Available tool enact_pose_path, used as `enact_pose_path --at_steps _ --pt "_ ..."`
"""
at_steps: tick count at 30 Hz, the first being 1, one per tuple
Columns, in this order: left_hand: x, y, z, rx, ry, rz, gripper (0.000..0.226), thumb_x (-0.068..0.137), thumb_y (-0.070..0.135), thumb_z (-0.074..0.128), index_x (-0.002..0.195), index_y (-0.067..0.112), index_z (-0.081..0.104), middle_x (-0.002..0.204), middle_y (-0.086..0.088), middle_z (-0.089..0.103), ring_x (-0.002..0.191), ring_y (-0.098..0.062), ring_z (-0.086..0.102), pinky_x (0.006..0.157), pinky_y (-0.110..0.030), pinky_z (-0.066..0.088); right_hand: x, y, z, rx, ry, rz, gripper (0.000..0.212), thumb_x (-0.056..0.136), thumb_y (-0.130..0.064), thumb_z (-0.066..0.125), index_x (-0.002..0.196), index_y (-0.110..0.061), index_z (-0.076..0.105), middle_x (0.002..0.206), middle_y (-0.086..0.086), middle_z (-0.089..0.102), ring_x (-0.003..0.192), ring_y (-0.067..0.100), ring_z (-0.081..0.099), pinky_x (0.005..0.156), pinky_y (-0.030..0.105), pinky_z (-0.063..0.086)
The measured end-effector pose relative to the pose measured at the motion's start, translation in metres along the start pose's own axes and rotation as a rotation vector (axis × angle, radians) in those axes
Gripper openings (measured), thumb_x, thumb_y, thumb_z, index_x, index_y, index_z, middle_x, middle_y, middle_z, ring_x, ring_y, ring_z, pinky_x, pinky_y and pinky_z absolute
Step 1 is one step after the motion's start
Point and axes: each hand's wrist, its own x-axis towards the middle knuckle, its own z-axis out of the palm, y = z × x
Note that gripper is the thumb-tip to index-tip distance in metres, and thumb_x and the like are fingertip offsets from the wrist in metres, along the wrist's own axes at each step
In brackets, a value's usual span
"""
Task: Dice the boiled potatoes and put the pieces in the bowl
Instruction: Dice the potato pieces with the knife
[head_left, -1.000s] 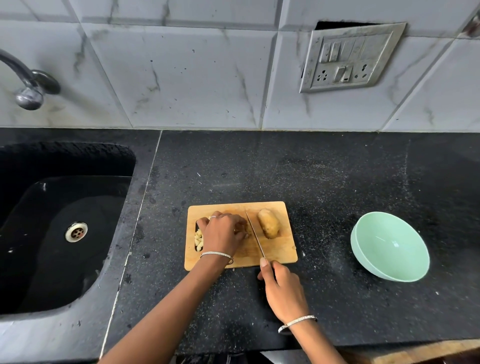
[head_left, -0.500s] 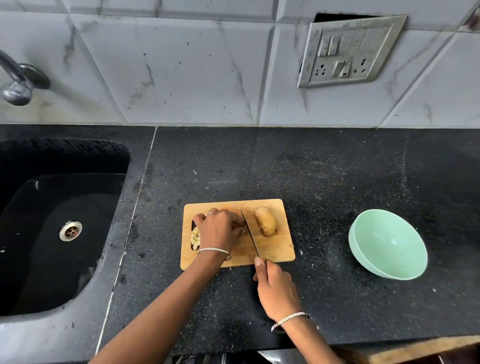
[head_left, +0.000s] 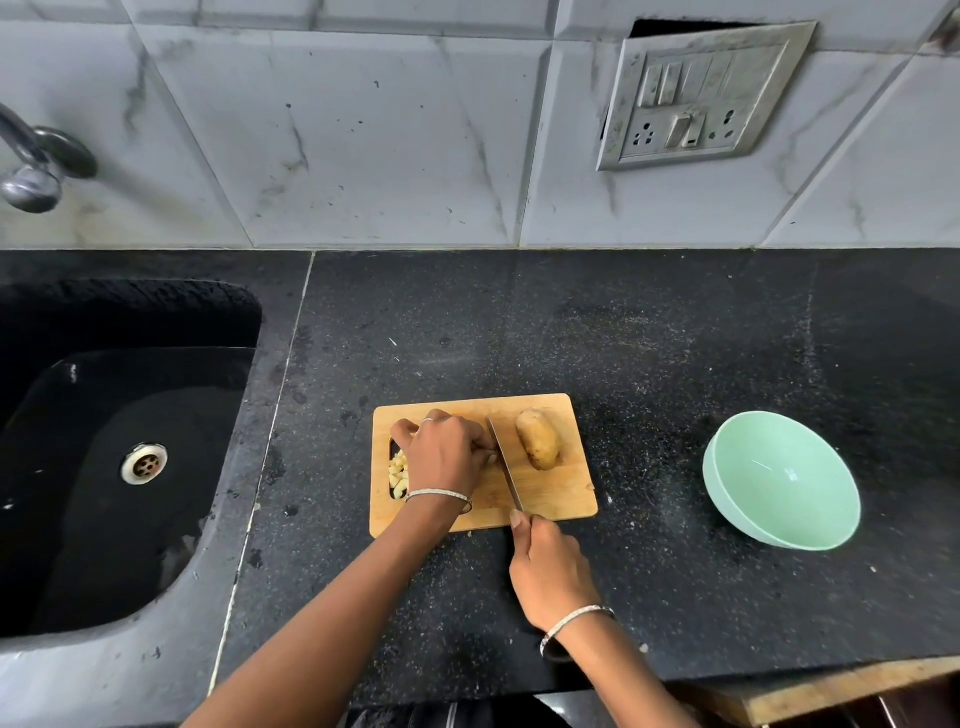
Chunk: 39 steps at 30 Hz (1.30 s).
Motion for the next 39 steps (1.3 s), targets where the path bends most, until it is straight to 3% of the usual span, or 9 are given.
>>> enact_pose_path --at_steps 8,13,16,20,27,32,36,39 --pt "-0.001 0.001 0.000 -0.005 -0.001 -0.008 0.004 0.079 0.033 0.073 0.083 0.035 0.073 0.085 0.015 0.069 0.107 -0.010 0.049 0.096 -0.046 0.019 -0.001 0.000 -0.005 0.002 -0.045 0.013 0.050 0.103 -0.051 0.023 0.108 -0.015 0.058 0.108 0.014 0.063 0.106 0.038 0.059 0.086 0.042 0.047" --pt "-0.003 0.000 0.002 0.011 0.019 0.001 0.005 0.077 0.033 0.073 0.082 0.035 0.073 0.084 0.014 0.070 0.108 -0.013 0.049 0.095 -0.047 0.021 -0.023 0.016 -0.010 -0.048 -0.059 0.005 0.045 0.103 -0.050 0.019 0.096 -0.021 0.053 0.086 0.002 0.053 0.099 0.033 0.060 0.082 0.040 0.048" --pt "-0.002 -0.002 0.003 0.041 0.018 0.003 0.005 0.079 0.037 0.072 0.083 0.035 0.073 0.083 0.013 0.070 0.107 -0.014 0.050 0.094 -0.047 0.022 -0.033 0.027 -0.014 -0.093 -0.040 0.001 0.044 0.102 -0.053 0.017 0.086 -0.025 0.048 0.087 0.000 0.058 0.091 0.028 0.062 0.079 0.040 0.049" --pt "-0.001 -0.004 -0.001 0.059 0.039 0.019 0.007 0.078 0.037 0.071 0.084 0.034 0.072 0.082 0.013 0.069 0.105 -0.014 0.051 0.092 -0.044 0.021 -0.036 0.034 -0.026 -0.121 -0.038 -0.002 0.044 0.101 -0.054 0.018 0.080 -0.025 0.044 0.085 0.000 0.055 0.094 0.032 0.060 0.075 0.040 0.047" --pt "0.004 -0.003 -0.009 0.085 -0.045 0.154 0.026 0.082 0.031 0.070 0.107 0.038 0.068 0.109 0.015 0.065 0.111 -0.017 0.050 0.083 -0.040 0.024 -0.019 0.038 -0.054 -0.071 0.000 -0.058 0.050 0.101 -0.054 0.028 0.086 -0.020 0.061 0.091 0.005 0.068 0.094 0.030 0.060 0.084 0.038 0.047" --pt "0.009 -0.001 -0.008 0.117 -0.042 0.182 0.007 0.082 0.034 0.071 0.089 0.033 0.073 0.097 0.014 0.067 0.103 -0.014 0.050 0.085 -0.040 0.025 -0.005 0.035 -0.054 -0.008 0.031 -0.065 0.052 0.101 -0.055 0.029 0.084 -0.019 0.063 0.084 0.003 0.067 0.089 0.028 0.062 0.084 0.040 0.048" --pt "0.007 -0.005 -0.007 0.114 -0.010 0.233 0.001 0.086 0.028 0.066 0.086 0.029 0.067 0.088 0.012 0.067 0.100 -0.014 0.054 0.087 -0.039 0.021 -0.001 0.030 -0.047 0.023 0.035 -0.078 0.051 0.101 -0.054 0.031 0.083 -0.020 0.064 0.078 -0.005 0.066 0.085 0.025 0.063 0.082 0.039 0.048" --pt "0.004 -0.010 -0.009 0.057 0.042 0.216 0.005 0.088 0.024 0.061 0.088 0.028 0.062 0.080 0.009 0.067 0.095 -0.015 0.057 0.088 -0.038 0.020 0.001 0.027 -0.040 0.006 0.032 -0.102 0.050 0.102 -0.052 0.030 0.086 -0.018 0.064 0.082 -0.001 0.067 0.088 0.026 0.062 0.081 0.038 0.047"
